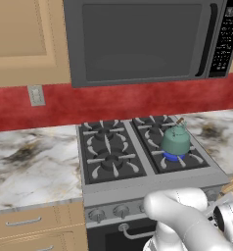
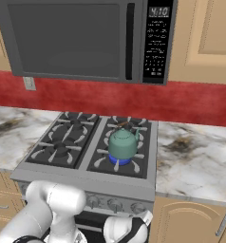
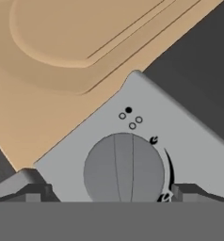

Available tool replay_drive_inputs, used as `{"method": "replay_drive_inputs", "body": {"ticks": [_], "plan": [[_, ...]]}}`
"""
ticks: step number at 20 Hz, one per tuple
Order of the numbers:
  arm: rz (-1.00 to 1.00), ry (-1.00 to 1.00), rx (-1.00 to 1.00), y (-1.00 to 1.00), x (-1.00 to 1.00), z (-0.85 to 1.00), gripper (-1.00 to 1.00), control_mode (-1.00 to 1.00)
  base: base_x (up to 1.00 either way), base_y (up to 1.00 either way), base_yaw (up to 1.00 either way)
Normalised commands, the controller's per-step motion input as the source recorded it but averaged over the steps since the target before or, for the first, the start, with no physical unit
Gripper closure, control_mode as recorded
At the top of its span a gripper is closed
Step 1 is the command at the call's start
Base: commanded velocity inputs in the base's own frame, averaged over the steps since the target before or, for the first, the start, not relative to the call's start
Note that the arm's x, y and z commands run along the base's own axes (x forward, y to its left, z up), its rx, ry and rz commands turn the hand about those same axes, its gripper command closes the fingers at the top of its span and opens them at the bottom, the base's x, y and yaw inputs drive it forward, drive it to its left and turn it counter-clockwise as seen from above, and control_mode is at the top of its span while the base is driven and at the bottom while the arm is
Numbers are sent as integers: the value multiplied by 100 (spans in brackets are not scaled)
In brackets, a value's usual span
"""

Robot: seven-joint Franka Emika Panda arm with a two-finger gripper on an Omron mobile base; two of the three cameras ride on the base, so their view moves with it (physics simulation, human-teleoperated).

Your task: The kettle is done boiling. Turn off the stove, then wait for 300 timesteps before moving the kettle to the dining table.

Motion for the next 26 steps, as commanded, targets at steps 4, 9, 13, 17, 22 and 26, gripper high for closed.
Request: {"method": "replay_drive_inputs", "body": {"ticks": [4,9,13,17,22,26], "plan": [[0,-2,0,0,3,0,-100,-100,0,0,0],[0,-5,0,0,0,0,-100,-100,0,0,0],[0,-10,0,0,-1,0,-100,-100,0,0,0],[0,-5,0,0,0,0,-100,-100,0,0,0],[0,0,0,0,4,-3,-100,-100,0,0,0],[0,0,0,0,11,-6,-100,-100,0,0,0]]}}
